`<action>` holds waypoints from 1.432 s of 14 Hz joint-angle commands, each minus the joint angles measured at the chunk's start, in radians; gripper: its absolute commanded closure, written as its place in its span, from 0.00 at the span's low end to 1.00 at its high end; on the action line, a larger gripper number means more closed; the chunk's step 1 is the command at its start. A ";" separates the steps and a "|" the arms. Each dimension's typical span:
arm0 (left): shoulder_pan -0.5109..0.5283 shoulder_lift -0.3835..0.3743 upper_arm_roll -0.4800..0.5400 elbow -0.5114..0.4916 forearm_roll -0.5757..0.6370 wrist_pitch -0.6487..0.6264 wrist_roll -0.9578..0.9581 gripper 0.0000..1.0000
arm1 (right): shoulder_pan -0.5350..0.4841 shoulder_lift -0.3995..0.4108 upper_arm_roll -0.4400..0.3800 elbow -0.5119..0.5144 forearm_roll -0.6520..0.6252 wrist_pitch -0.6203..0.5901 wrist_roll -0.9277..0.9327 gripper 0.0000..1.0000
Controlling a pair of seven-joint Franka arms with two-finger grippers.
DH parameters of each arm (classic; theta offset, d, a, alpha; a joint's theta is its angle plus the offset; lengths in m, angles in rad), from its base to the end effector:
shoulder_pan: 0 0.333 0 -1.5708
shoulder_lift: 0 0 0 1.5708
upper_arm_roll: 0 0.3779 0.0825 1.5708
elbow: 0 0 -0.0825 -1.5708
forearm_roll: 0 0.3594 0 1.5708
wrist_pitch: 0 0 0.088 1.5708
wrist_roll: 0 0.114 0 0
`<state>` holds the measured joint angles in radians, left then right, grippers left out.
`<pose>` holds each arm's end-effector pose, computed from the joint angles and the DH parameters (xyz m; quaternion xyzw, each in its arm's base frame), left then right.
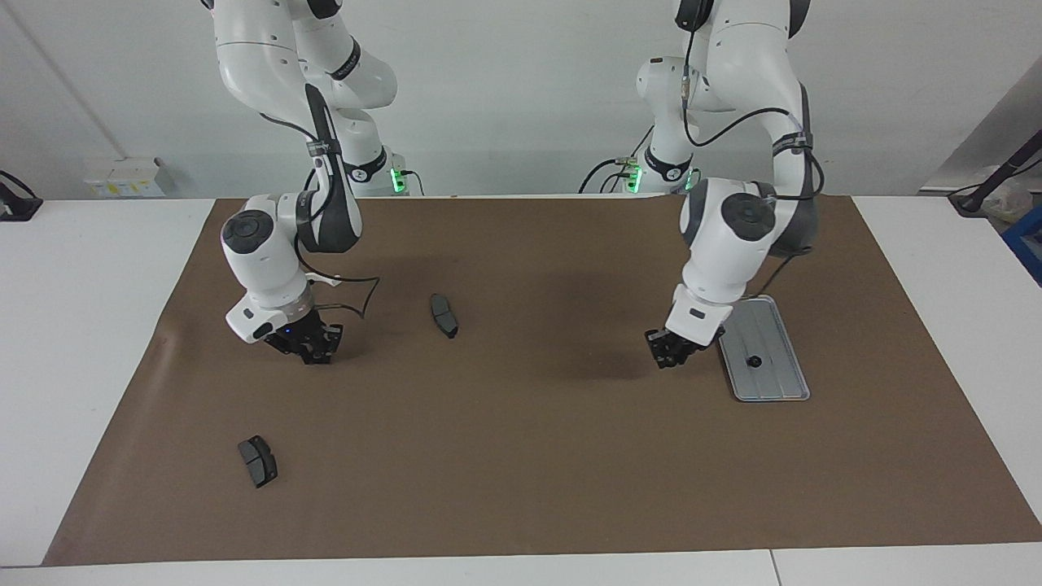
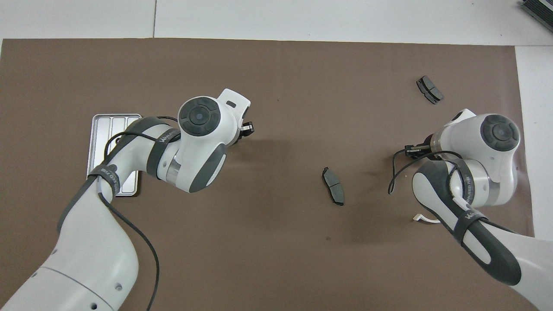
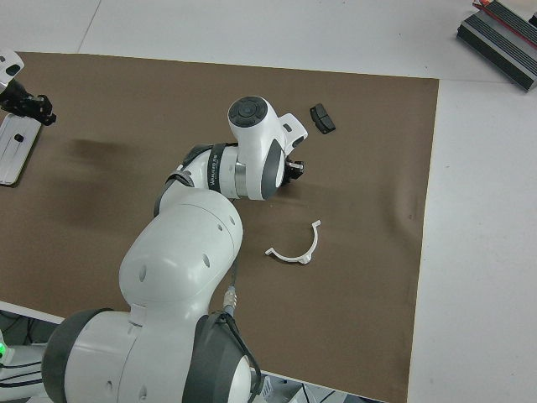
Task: Pick bearing gear from pile to tray
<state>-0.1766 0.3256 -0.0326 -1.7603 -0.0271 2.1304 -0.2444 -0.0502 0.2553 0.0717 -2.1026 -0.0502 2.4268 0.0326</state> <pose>0.6316 -0.1331 0.4496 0.9993 0.0255 0.0179 0.0214 0.5829 0.0100 0.3742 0.9993 0.0114 0.0351 0.0072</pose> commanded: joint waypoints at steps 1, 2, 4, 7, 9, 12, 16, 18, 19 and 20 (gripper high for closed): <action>0.124 -0.025 -0.010 -0.013 -0.025 -0.090 0.250 0.88 | 0.068 -0.014 0.010 0.076 0.033 -0.087 0.067 1.00; 0.170 -0.028 -0.010 -0.019 -0.030 -0.110 0.342 0.88 | 0.107 -0.010 0.010 0.107 0.033 -0.106 0.111 1.00; 0.184 -0.036 -0.001 -0.019 -0.028 -0.156 0.389 0.88 | 0.174 0.001 0.010 0.139 0.033 -0.106 0.199 1.00; 0.213 -0.040 -0.001 -0.021 -0.022 -0.145 0.407 0.86 | 0.300 0.041 0.008 0.235 0.027 -0.110 0.335 1.00; 0.227 -0.037 0.000 -0.030 -0.017 -0.127 0.445 0.86 | 0.367 0.103 0.008 0.338 0.016 -0.133 0.435 1.00; 0.282 -0.042 0.000 -0.111 -0.016 -0.054 0.557 0.86 | 0.458 0.208 0.007 0.473 0.001 -0.167 0.564 1.00; 0.305 -0.037 0.000 -0.189 -0.016 0.046 0.605 0.78 | 0.530 0.332 0.007 0.625 -0.040 -0.216 0.691 1.00; 0.307 -0.037 0.000 -0.199 -0.017 0.048 0.605 0.62 | 0.561 0.380 0.005 0.665 -0.045 -0.213 0.728 1.00; 0.309 -0.039 0.000 -0.199 -0.017 0.045 0.603 0.51 | 0.576 0.400 0.005 0.682 -0.053 -0.212 0.740 1.00; 0.309 -0.039 0.000 -0.206 -0.017 0.046 0.603 0.47 | 0.578 0.401 0.007 0.682 -0.060 -0.212 0.742 1.00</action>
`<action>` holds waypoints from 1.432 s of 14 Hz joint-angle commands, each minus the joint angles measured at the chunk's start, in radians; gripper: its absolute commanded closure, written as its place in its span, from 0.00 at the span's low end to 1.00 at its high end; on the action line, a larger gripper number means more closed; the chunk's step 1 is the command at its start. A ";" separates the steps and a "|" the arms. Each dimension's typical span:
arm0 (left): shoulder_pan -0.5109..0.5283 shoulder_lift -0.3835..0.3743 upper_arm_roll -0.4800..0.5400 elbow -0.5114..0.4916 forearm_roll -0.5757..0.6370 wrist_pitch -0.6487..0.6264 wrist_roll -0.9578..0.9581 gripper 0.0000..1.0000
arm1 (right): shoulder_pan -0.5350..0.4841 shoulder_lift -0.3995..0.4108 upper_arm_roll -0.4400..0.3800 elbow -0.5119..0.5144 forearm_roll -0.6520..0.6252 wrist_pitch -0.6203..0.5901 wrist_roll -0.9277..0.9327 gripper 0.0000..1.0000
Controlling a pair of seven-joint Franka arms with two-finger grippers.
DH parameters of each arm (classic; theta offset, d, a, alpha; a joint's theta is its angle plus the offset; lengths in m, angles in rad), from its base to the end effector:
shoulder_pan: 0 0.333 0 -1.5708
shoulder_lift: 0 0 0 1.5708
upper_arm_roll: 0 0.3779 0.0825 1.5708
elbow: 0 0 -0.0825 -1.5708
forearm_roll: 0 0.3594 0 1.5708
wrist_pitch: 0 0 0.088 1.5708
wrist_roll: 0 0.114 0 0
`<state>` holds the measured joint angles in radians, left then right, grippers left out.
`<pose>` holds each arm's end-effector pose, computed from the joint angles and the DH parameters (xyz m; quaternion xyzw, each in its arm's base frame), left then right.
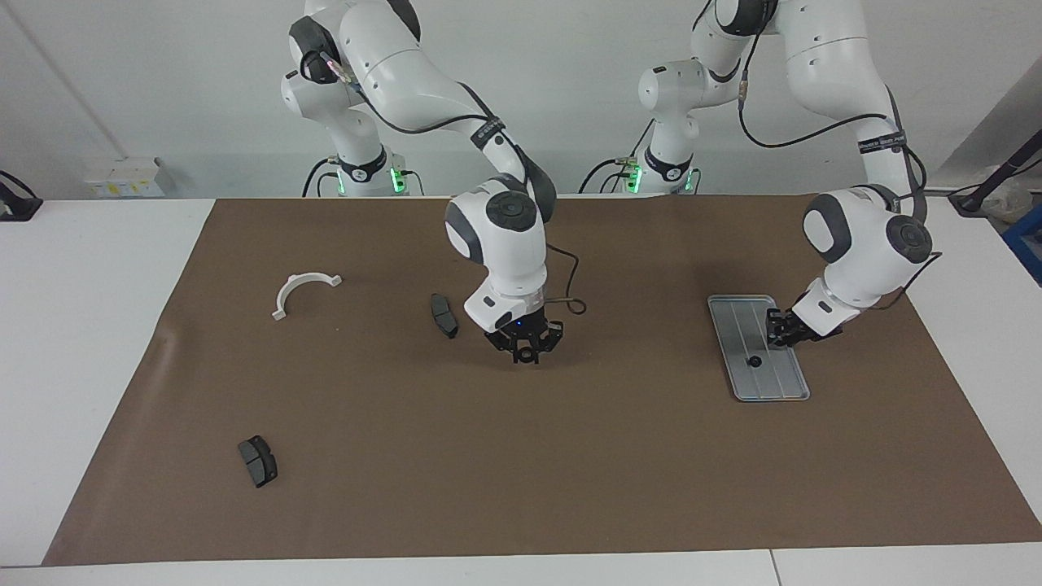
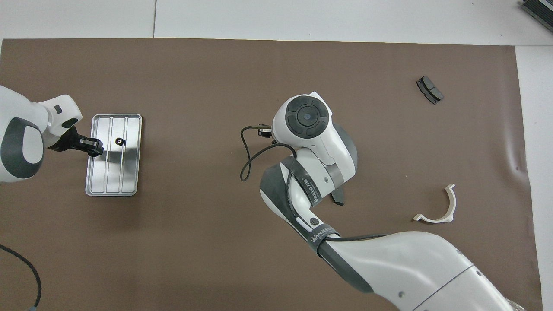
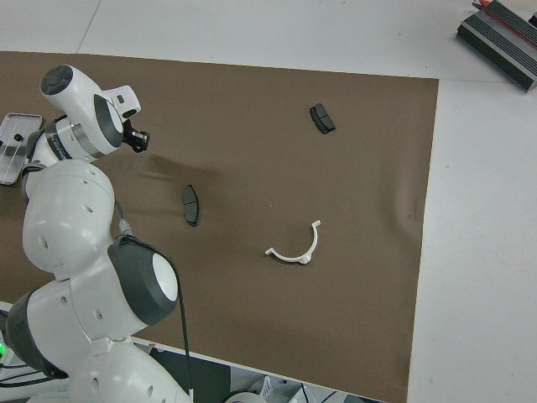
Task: Pick bearing gear from pile to tray
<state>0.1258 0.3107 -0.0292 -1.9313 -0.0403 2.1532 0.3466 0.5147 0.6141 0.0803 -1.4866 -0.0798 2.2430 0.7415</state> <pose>0.6016 0.0577 0.3874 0.9925 -0.1123 -0.0387 0.0300 0.6218 0.4016 0.3845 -0.9956 0.0594 -0.0631 0.0366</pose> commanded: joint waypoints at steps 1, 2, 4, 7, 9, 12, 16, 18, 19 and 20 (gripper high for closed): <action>0.006 -0.025 -0.003 -0.035 -0.004 0.022 0.012 0.39 | 0.016 0.042 -0.002 0.066 -0.029 -0.026 0.033 0.99; 0.006 -0.028 -0.003 -0.035 -0.004 0.022 0.012 0.27 | 0.021 0.041 -0.002 0.065 -0.029 -0.016 0.033 0.97; 0.006 -0.036 -0.003 -0.025 -0.004 0.017 0.011 0.17 | 0.027 0.035 -0.002 0.051 -0.029 -0.025 0.033 0.96; -0.012 -0.047 -0.005 0.008 -0.004 0.013 -0.040 0.19 | 0.045 0.036 -0.002 0.000 -0.034 -0.002 0.036 0.90; -0.052 -0.048 -0.009 0.037 -0.004 0.001 -0.121 0.22 | 0.045 0.033 -0.002 -0.006 -0.044 0.000 0.035 0.85; -0.110 -0.051 -0.009 0.064 -0.004 -0.030 -0.233 0.22 | 0.045 0.032 -0.002 -0.011 -0.049 0.000 0.036 0.26; -0.198 -0.053 -0.009 0.075 -0.004 -0.035 -0.397 0.21 | 0.035 0.007 -0.007 -0.009 -0.048 -0.003 0.041 0.00; -0.244 -0.053 -0.009 0.081 -0.004 -0.035 -0.481 0.22 | -0.005 -0.042 -0.007 -0.018 -0.048 -0.016 0.030 0.00; -0.270 -0.051 -0.009 0.083 -0.004 -0.033 -0.529 0.22 | -0.027 -0.078 -0.007 -0.049 -0.048 -0.016 0.022 0.00; -0.294 -0.048 -0.009 0.093 -0.004 -0.030 -0.570 0.23 | -0.056 -0.133 -0.007 -0.097 -0.048 -0.010 0.010 0.00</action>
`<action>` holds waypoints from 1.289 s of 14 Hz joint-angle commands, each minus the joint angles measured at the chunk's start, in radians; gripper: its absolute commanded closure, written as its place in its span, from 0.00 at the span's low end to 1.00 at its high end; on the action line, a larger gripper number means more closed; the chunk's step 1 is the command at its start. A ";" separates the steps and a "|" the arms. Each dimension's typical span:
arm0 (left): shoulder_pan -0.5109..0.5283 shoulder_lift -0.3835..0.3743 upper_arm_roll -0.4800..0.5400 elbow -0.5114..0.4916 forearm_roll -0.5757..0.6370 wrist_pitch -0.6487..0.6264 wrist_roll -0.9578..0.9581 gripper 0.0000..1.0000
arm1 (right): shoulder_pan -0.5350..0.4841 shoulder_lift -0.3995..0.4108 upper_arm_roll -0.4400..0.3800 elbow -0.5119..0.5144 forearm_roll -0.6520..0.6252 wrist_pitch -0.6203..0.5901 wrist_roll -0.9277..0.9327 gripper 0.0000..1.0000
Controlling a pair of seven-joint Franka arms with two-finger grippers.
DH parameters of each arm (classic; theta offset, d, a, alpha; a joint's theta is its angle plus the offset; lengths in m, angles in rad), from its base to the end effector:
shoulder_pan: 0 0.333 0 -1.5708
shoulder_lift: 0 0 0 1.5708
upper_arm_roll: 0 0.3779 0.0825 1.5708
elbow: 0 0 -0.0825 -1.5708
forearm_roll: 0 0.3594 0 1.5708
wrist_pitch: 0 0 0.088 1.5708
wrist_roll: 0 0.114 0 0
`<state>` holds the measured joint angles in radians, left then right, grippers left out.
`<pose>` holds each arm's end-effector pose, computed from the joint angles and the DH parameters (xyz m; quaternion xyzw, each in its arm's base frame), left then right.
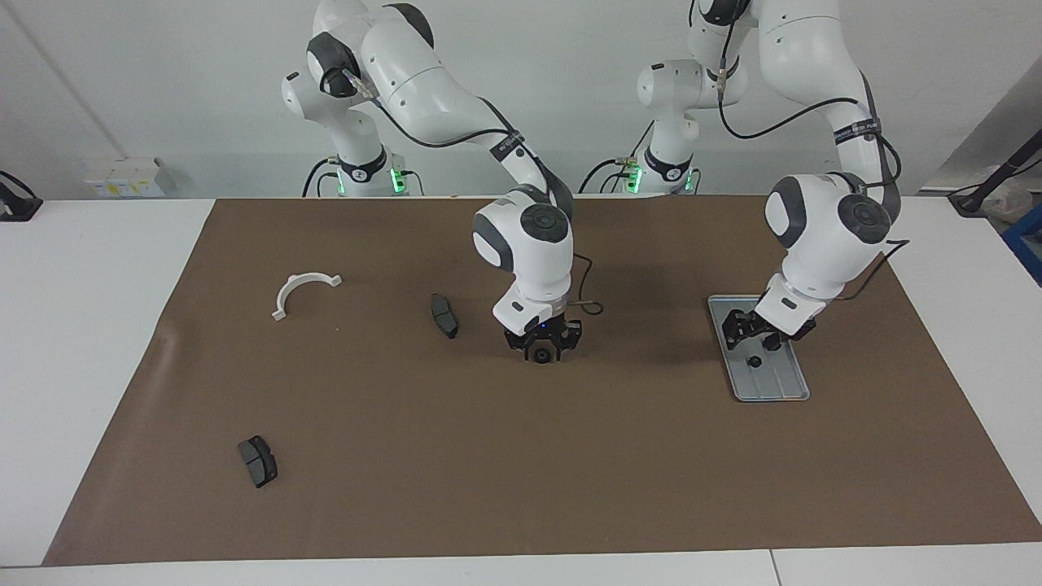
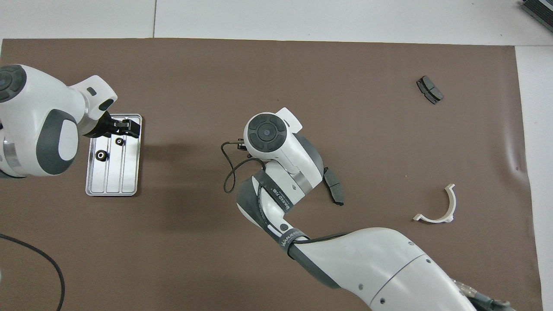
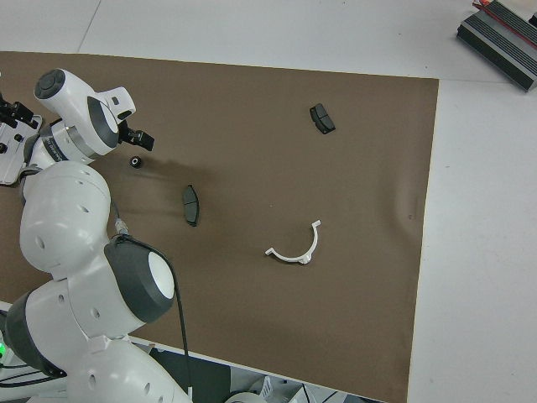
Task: Pick bearing gear from pile to tray
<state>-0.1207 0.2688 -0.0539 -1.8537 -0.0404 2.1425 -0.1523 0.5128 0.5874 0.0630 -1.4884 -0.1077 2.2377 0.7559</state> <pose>0.6102 -0.1068 0.4454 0.9997 0.0006 0.0061 0.0256 0.6264 0.3900 0.4025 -0.9940 0.0666 -0.0814 0.0284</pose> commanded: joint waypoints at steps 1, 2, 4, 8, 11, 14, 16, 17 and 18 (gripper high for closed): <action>-0.075 0.001 0.014 0.031 -0.004 -0.021 -0.120 0.24 | -0.103 -0.176 0.012 -0.165 -0.018 0.000 -0.025 0.00; -0.106 0.006 0.014 0.039 -0.004 -0.015 -0.178 0.24 | -0.135 -0.231 0.012 -0.218 -0.017 0.003 -0.050 0.00; -0.181 0.024 0.016 0.044 -0.004 0.000 -0.291 0.25 | -0.199 -0.311 0.012 -0.254 -0.017 -0.012 -0.075 0.00; -0.299 0.099 0.014 0.094 0.071 0.036 -0.511 0.26 | -0.333 -0.417 0.012 -0.253 -0.006 -0.094 -0.145 0.00; -0.373 0.165 0.014 0.103 0.094 0.120 -0.631 0.27 | -0.416 -0.486 0.014 -0.240 -0.001 -0.196 -0.213 0.00; -0.421 0.211 0.014 0.108 0.093 0.171 -0.690 0.28 | -0.465 -0.543 0.009 -0.228 0.002 -0.298 -0.327 0.00; -0.427 0.243 0.012 0.158 0.093 0.184 -0.716 0.29 | -0.496 -0.564 0.006 -0.207 0.052 -0.367 -0.418 0.00; -0.427 0.254 0.011 0.183 0.090 0.183 -0.722 0.30 | -0.511 -0.575 0.006 -0.202 0.069 -0.400 -0.444 0.00; -0.427 0.257 0.011 0.192 0.086 0.183 -0.730 0.30 | -0.517 -0.587 0.005 -0.202 0.069 -0.424 -0.478 0.00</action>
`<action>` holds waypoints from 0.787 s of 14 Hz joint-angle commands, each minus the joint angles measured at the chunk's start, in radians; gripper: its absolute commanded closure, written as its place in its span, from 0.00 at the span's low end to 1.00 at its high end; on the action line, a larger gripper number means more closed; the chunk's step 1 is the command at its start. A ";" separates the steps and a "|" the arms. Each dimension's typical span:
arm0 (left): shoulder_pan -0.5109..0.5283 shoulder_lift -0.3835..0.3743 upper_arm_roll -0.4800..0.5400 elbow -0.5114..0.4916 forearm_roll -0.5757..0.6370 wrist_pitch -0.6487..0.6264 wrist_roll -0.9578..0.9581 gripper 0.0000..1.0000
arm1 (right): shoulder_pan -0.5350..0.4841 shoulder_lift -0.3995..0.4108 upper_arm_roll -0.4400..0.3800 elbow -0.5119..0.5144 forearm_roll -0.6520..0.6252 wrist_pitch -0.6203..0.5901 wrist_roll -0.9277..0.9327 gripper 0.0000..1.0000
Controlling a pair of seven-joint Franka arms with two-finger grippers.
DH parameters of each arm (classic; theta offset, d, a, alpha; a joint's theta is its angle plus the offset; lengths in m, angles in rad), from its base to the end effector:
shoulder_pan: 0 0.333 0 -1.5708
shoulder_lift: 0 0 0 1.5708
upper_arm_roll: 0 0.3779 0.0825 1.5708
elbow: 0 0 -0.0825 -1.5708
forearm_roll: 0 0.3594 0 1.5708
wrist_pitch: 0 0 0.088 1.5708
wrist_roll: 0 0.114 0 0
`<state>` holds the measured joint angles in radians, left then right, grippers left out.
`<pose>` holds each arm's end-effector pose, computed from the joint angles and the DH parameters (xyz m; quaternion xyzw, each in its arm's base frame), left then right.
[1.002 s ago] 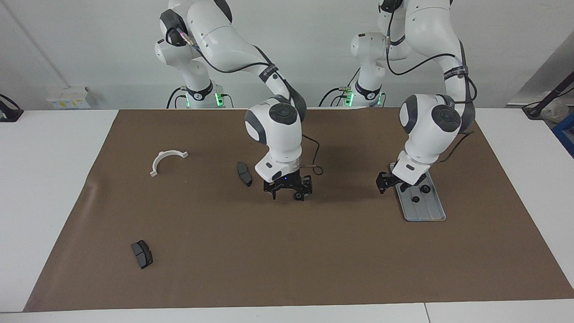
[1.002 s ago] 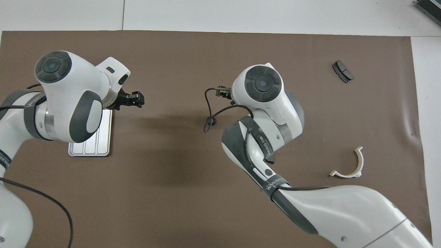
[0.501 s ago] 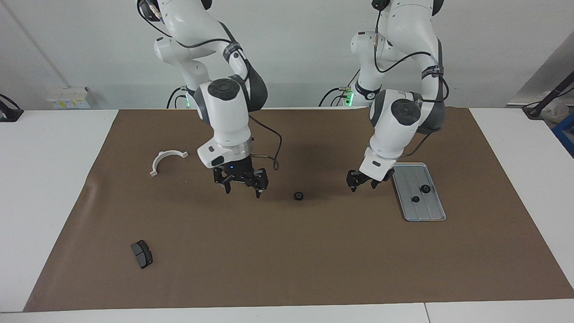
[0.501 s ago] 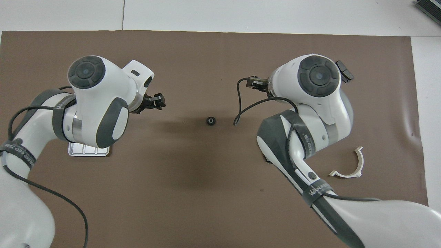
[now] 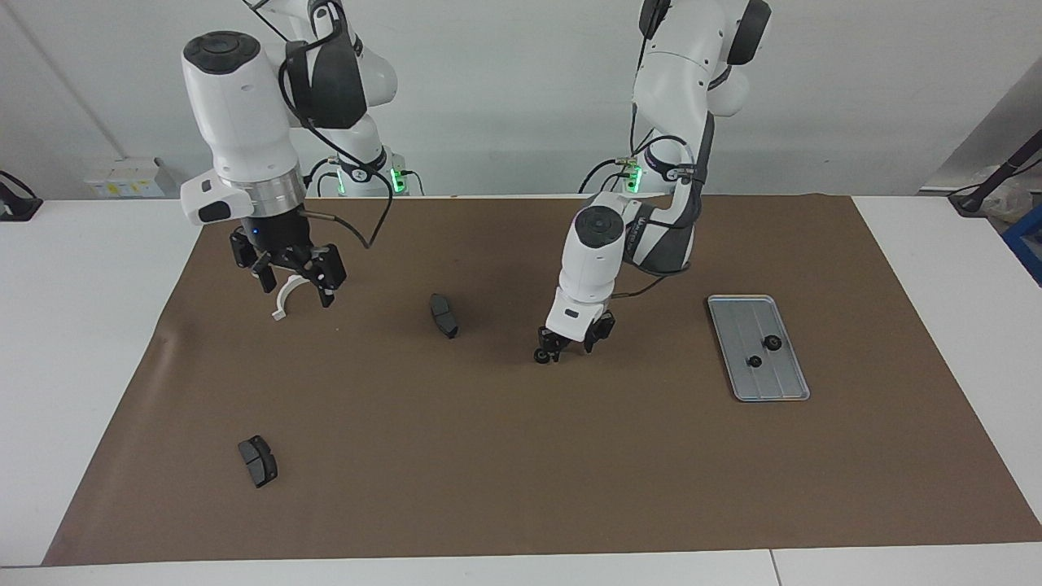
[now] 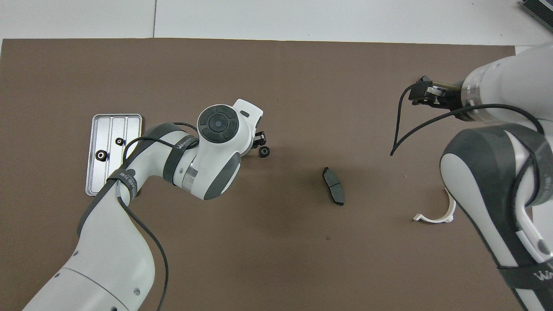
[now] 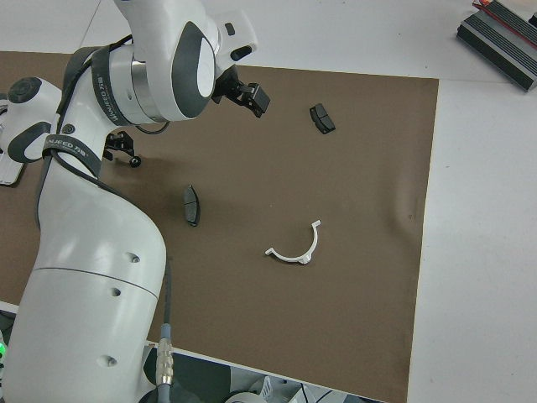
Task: Pick bearing gear from pile to tray
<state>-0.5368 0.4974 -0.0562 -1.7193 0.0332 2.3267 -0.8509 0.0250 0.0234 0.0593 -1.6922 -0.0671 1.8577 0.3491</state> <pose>0.5753 -0.3799 0.3721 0.9910 0.1219 0.0413 0.0370 0.5607 0.0413 0.6385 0.9892 -0.1245 0.0762 0.0161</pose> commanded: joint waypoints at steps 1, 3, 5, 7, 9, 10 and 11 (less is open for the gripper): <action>-0.011 0.029 0.013 0.058 0.011 -0.001 -0.031 0.30 | -0.030 -0.031 0.008 0.002 0.029 -0.075 -0.102 0.00; -0.029 0.041 0.013 0.058 0.020 0.000 -0.052 0.30 | -0.028 -0.037 0.008 -0.004 0.029 -0.107 -0.119 0.00; -0.060 0.061 0.015 0.058 0.017 0.002 -0.054 0.31 | -0.030 -0.037 0.010 -0.001 0.030 -0.138 -0.122 0.00; -0.063 0.061 0.015 0.058 0.017 0.002 -0.054 0.35 | -0.030 -0.037 0.008 -0.001 0.030 -0.150 -0.133 0.00; -0.064 0.059 0.013 0.056 0.017 0.000 -0.053 0.37 | -0.028 -0.040 0.007 -0.003 0.029 -0.150 -0.133 0.00; -0.066 0.059 0.013 0.056 0.017 -0.001 -0.051 0.38 | -0.027 -0.042 0.007 -0.004 0.023 -0.150 -0.134 0.00; -0.066 0.059 0.013 0.055 0.017 -0.004 -0.050 0.40 | -0.027 -0.043 0.008 -0.004 0.021 -0.150 -0.133 0.00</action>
<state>-0.5903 0.5452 -0.0553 -1.6806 0.0338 2.3268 -0.8878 0.0075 -0.0051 0.0615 -1.6891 -0.0588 1.7208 0.2469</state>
